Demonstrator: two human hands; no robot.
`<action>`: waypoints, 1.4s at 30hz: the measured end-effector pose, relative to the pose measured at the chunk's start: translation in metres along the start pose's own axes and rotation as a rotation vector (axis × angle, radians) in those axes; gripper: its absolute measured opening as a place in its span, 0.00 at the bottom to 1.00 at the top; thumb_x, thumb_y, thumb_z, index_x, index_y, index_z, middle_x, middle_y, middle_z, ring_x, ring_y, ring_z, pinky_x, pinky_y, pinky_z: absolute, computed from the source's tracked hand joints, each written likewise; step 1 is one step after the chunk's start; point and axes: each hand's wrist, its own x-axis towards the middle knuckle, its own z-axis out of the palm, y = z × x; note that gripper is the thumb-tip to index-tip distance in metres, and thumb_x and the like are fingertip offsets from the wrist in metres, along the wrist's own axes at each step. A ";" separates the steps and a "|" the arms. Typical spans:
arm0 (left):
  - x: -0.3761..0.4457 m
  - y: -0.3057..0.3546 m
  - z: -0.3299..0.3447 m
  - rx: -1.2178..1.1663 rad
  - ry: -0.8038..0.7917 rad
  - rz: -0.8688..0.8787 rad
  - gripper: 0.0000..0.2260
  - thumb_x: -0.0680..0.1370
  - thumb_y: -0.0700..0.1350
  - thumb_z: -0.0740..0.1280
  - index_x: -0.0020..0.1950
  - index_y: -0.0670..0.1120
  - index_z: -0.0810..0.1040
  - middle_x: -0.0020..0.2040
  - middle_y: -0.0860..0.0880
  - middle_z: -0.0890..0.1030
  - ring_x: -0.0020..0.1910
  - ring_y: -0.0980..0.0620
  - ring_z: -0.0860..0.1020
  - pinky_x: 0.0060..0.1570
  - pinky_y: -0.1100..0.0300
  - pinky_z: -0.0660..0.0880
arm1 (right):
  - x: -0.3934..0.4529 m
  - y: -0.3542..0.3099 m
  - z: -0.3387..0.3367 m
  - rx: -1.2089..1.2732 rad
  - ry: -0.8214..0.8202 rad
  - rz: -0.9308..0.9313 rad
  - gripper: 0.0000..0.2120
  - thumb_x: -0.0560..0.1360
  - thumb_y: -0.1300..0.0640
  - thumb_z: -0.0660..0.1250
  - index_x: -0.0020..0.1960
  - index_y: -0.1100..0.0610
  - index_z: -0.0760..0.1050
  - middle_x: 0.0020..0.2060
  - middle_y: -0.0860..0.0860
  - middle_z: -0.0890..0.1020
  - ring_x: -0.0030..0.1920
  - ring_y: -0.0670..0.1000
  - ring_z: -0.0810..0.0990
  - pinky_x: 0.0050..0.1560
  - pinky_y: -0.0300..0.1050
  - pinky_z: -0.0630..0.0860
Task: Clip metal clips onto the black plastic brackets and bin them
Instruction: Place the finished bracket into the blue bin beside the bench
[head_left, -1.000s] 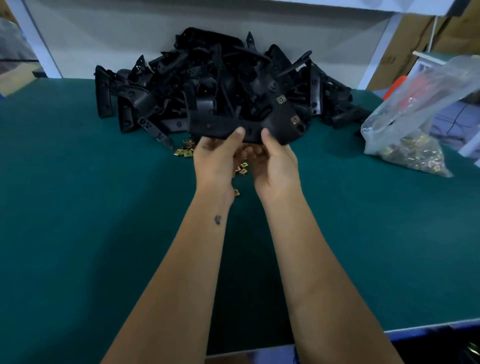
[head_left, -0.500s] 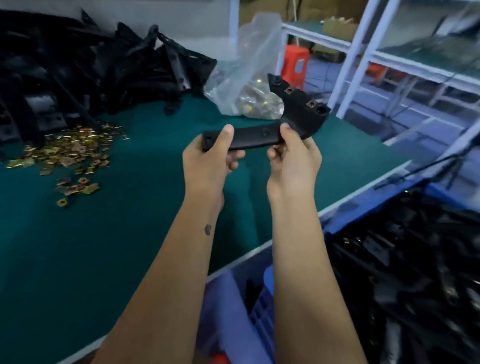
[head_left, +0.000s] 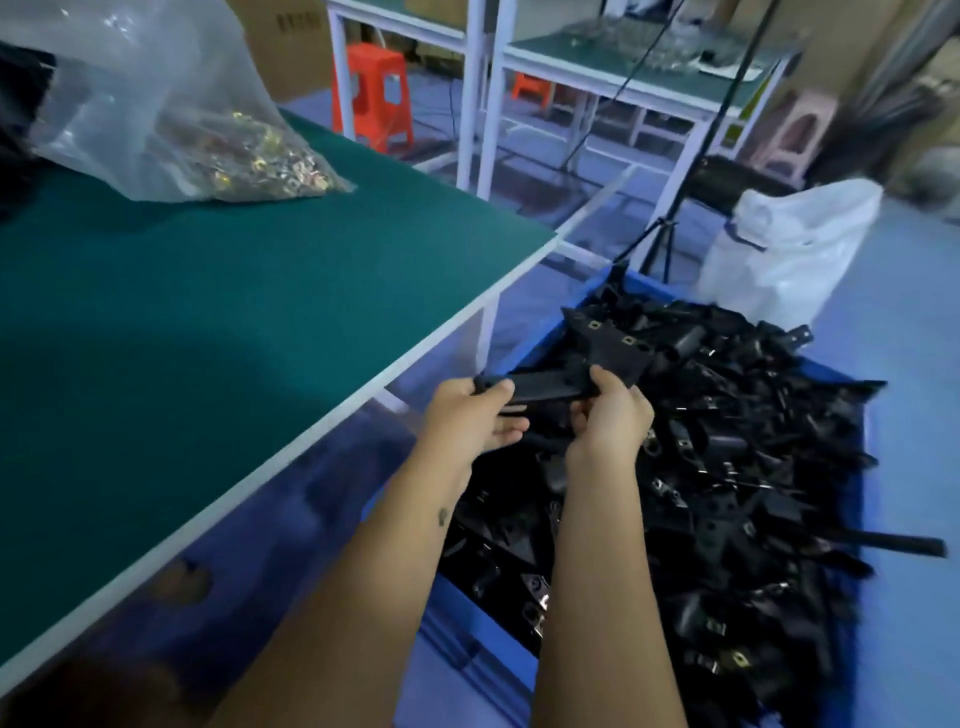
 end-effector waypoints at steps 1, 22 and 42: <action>0.000 -0.007 0.002 -0.025 -0.008 -0.035 0.06 0.83 0.40 0.63 0.54 0.38 0.76 0.40 0.43 0.81 0.34 0.51 0.80 0.31 0.65 0.80 | 0.005 0.002 -0.005 -0.035 0.006 -0.002 0.02 0.76 0.63 0.67 0.45 0.58 0.75 0.31 0.52 0.75 0.23 0.47 0.69 0.23 0.37 0.67; -0.008 -0.095 -0.045 0.551 -0.285 -0.433 0.11 0.84 0.53 0.59 0.63 0.51 0.74 0.50 0.53 0.83 0.49 0.55 0.80 0.52 0.57 0.75 | 0.015 0.052 -0.043 -1.670 -0.470 0.056 0.06 0.75 0.58 0.71 0.48 0.60 0.78 0.41 0.56 0.83 0.42 0.55 0.83 0.40 0.49 0.79; -0.052 0.111 -0.166 0.177 0.284 0.648 0.14 0.80 0.34 0.56 0.38 0.46 0.75 0.29 0.54 0.76 0.31 0.54 0.73 0.36 0.57 0.69 | -0.193 0.010 0.191 -0.649 -0.658 -0.857 0.15 0.79 0.53 0.61 0.34 0.52 0.67 0.30 0.47 0.72 0.39 0.54 0.74 0.38 0.48 0.65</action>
